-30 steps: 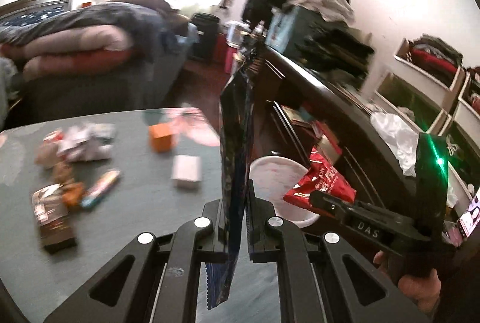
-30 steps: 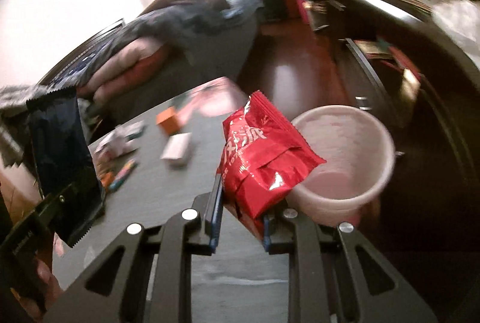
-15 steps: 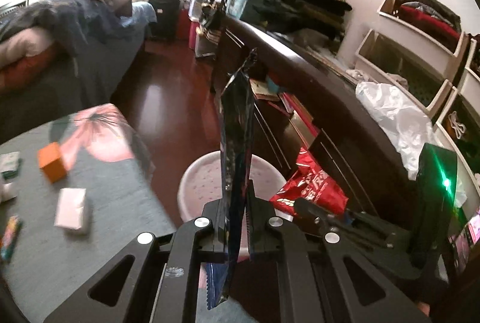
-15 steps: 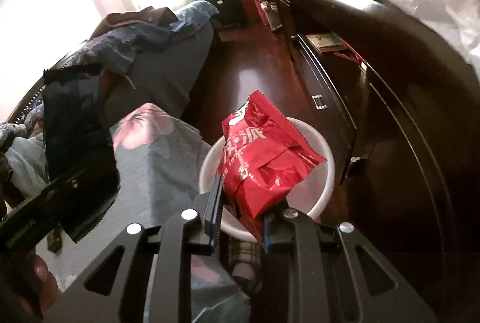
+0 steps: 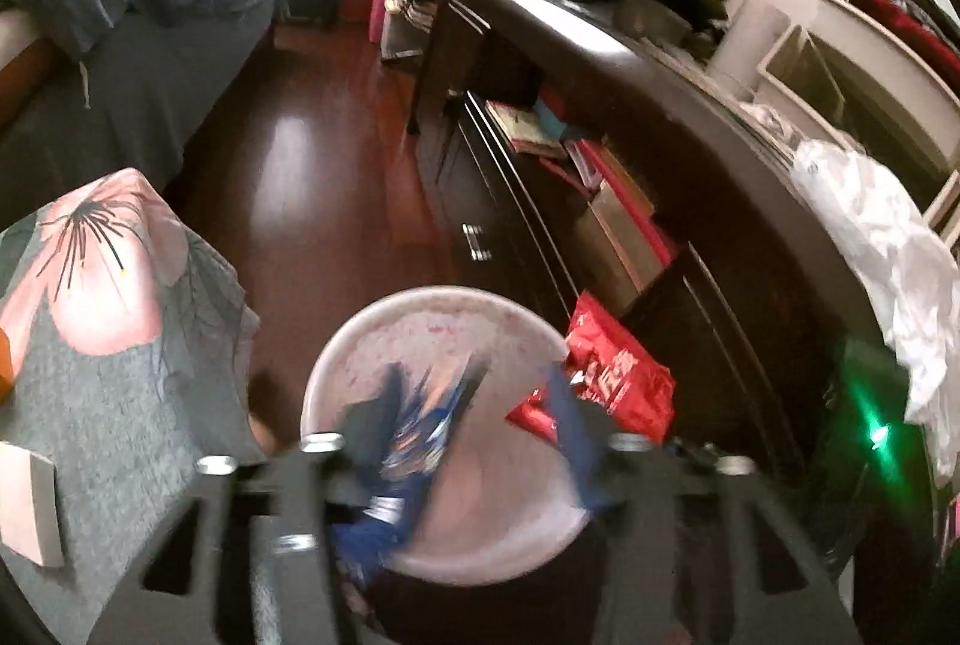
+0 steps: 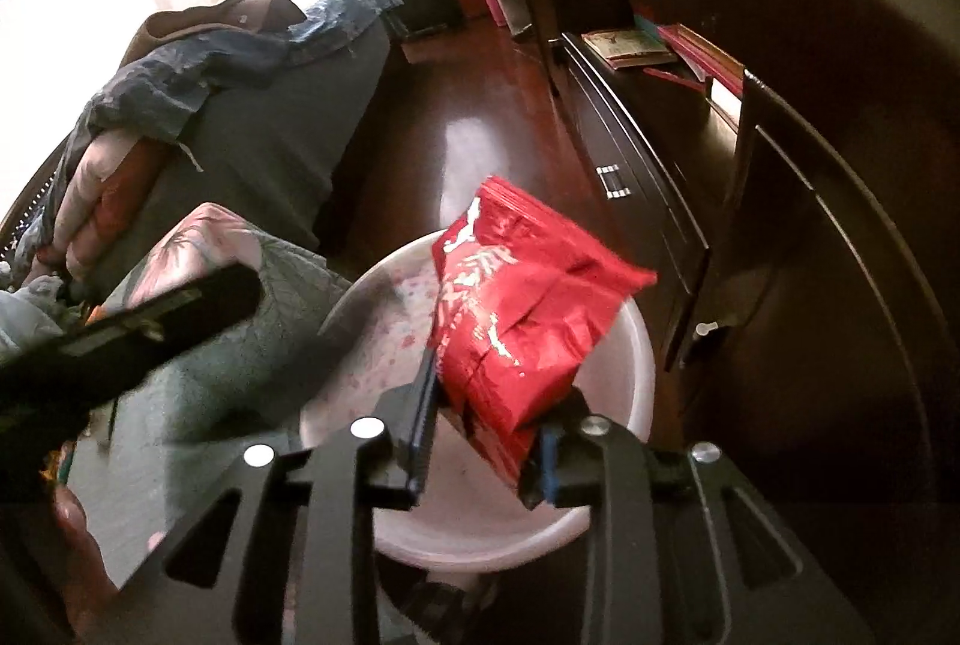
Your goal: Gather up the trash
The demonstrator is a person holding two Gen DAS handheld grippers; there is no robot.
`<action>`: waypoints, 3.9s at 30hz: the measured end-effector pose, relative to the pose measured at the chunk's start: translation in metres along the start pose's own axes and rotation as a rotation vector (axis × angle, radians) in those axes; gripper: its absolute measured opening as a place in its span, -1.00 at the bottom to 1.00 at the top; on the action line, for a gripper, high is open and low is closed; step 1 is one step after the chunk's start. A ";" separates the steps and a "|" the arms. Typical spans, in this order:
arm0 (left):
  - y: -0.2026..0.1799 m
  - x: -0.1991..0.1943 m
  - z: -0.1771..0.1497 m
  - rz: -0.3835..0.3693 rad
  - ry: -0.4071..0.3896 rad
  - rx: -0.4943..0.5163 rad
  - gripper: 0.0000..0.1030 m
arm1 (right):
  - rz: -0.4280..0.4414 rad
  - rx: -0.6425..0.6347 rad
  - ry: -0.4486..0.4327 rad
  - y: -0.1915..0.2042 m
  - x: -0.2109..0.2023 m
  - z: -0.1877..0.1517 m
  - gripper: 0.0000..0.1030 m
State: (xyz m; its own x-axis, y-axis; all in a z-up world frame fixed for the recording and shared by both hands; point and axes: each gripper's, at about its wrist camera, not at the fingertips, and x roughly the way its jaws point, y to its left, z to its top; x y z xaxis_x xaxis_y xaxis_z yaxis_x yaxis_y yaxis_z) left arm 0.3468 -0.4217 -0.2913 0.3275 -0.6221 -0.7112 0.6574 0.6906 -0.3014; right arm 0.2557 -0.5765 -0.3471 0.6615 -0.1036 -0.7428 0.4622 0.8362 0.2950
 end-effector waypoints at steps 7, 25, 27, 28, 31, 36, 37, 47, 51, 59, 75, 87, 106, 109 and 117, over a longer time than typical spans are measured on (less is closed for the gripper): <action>0.005 -0.016 0.007 0.016 -0.096 -0.026 0.71 | -0.015 -0.017 -0.023 -0.004 0.010 0.005 0.03; 0.050 -0.108 -0.034 0.396 -0.174 -0.058 0.92 | 0.035 -0.101 -0.012 0.046 -0.049 -0.026 0.43; 0.063 -0.112 -0.041 0.467 -0.168 -0.054 0.92 | 0.054 -0.121 -0.014 0.056 -0.058 -0.030 0.44; 0.072 -0.111 -0.043 0.495 -0.160 -0.058 0.92 | 0.059 -0.129 -0.016 0.060 -0.062 -0.031 0.44; 0.096 -0.098 -0.043 0.531 -0.103 -0.081 0.92 | 0.084 -0.149 -0.028 0.072 -0.074 -0.033 0.46; 0.123 -0.069 -0.040 0.503 -0.019 -0.111 0.57 | 0.127 -0.177 -0.048 0.088 -0.090 -0.033 0.47; 0.126 -0.064 -0.040 0.503 -0.010 -0.110 0.46 | 0.135 -0.183 -0.052 0.091 -0.093 -0.033 0.47; 0.140 -0.071 -0.049 0.499 -0.036 -0.156 -0.22 | 0.177 -0.210 -0.033 0.123 -0.088 -0.027 0.48; 0.153 -0.110 -0.061 0.526 -0.094 -0.214 -0.22 | 0.210 -0.264 -0.008 0.156 -0.076 -0.025 0.48; 0.179 -0.178 -0.086 0.589 -0.163 -0.277 -0.21 | 0.271 -0.418 0.058 0.250 -0.035 -0.018 0.48; 0.233 -0.242 -0.118 0.589 -0.221 -0.415 -0.21 | 0.198 -0.508 0.164 0.344 0.077 -0.015 0.48; 0.231 -0.255 -0.123 0.583 -0.238 -0.428 -0.21 | 0.140 -0.603 0.121 0.361 0.062 -0.031 -0.31; 0.163 -0.282 -0.123 0.539 -0.282 -0.367 -0.21 | 0.274 -0.540 0.059 0.289 -0.091 -0.082 -0.31; 0.146 -0.284 -0.118 0.520 -0.293 -0.341 -0.21 | 0.279 -0.524 0.041 0.275 -0.111 -0.085 -0.31; 0.100 -0.281 -0.104 0.457 -0.313 -0.258 -0.21 | 0.275 -0.473 -0.002 0.239 -0.146 -0.080 -0.30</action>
State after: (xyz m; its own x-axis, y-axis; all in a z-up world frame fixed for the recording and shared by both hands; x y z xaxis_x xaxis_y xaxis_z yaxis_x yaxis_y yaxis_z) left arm 0.2499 -0.1390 -0.1874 0.7472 -0.2937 -0.5962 0.2304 0.9559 -0.1821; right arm 0.2220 -0.3186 -0.2165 0.7217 0.1520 -0.6753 -0.0436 0.9836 0.1749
